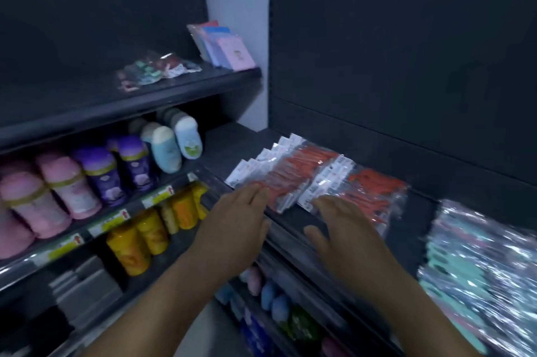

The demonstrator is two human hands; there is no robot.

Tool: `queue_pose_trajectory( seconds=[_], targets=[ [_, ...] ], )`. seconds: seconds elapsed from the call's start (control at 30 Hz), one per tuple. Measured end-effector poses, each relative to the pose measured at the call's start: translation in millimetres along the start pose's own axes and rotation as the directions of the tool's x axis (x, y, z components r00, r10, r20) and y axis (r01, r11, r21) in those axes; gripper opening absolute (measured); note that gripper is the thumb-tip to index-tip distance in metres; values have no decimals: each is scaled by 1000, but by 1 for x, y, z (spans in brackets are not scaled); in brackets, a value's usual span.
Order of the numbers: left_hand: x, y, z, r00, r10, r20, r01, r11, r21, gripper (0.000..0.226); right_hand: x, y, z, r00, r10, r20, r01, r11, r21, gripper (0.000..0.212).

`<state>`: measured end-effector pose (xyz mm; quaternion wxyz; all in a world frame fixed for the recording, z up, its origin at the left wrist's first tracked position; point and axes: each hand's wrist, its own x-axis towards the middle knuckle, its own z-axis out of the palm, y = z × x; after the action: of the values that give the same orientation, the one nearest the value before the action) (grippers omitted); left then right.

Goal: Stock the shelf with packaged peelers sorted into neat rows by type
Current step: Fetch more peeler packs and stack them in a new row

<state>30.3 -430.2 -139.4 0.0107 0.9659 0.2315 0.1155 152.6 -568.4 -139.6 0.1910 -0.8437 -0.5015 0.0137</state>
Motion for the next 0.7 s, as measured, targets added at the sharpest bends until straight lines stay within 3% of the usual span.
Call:
queue_pose_trajectory(
  seconds=[0.2,0.4,0.7],
  targets=[
    [-4,-122,-32,988,-119,-100,120,993,11,52,89,-105,36,985,-172,-33,173,984,40,49],
    [-2,-226,-63,966,-178,-186,195,978,76,44,165,-191,63,968,-246,-55,250,964,92,48],
    [48,-316,-89,935,-288,-208,281,958,-61,52,269,-246,68,958,-280,-55,285,953,105,40]
  ],
)
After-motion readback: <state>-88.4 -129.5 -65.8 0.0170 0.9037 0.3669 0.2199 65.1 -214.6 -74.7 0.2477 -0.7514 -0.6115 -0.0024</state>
